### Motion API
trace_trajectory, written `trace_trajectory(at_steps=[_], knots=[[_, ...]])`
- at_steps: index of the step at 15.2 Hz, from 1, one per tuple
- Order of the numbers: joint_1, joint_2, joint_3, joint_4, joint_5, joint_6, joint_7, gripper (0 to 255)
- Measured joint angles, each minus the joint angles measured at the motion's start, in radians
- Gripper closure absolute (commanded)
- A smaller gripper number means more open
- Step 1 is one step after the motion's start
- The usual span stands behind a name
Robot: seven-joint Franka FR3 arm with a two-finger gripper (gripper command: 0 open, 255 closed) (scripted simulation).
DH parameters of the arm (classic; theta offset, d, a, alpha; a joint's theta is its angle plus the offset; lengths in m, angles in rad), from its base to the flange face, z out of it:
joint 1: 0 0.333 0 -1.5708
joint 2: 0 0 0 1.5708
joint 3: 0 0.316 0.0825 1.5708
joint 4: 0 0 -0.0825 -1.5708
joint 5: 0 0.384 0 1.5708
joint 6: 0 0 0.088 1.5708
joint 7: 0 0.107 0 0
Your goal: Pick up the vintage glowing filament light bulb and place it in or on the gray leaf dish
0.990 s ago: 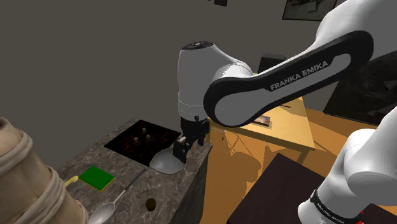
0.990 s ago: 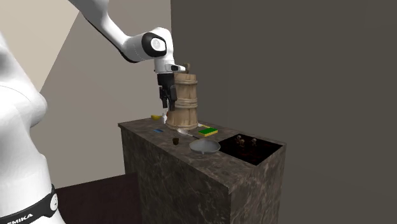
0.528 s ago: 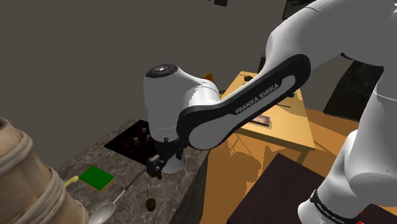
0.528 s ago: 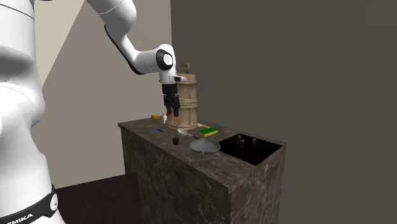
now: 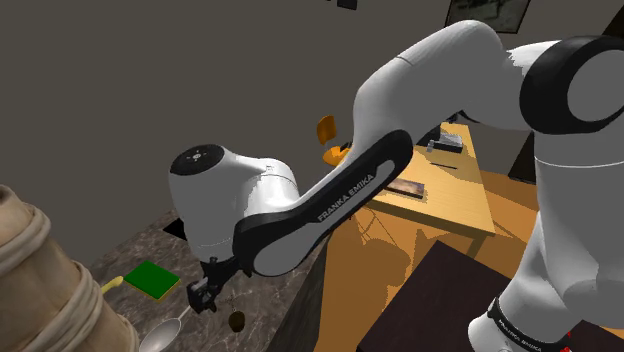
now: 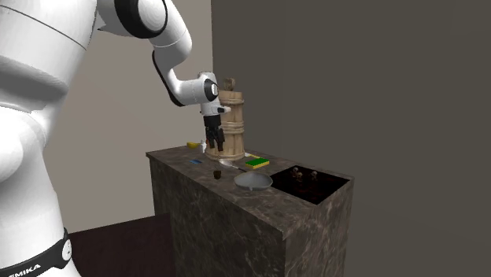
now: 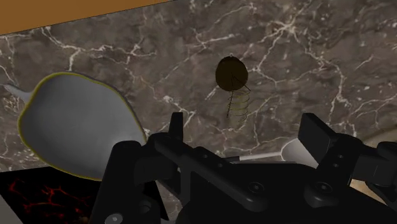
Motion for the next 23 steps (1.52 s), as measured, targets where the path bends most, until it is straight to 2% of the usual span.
trace_trajectory(at_steps=[6,13,14,23], knots=[[0.024,0.069,-0.029,0.01,-0.048,0.049,0.031,0],[0.025,0.075,-0.033,0.002,-0.055,0.063,0.035,0],[0.025,0.075,-0.033,0.002,-0.055,0.063,0.035,255],[0.025,0.075,-0.033,0.002,-0.055,0.063,0.035,255]])
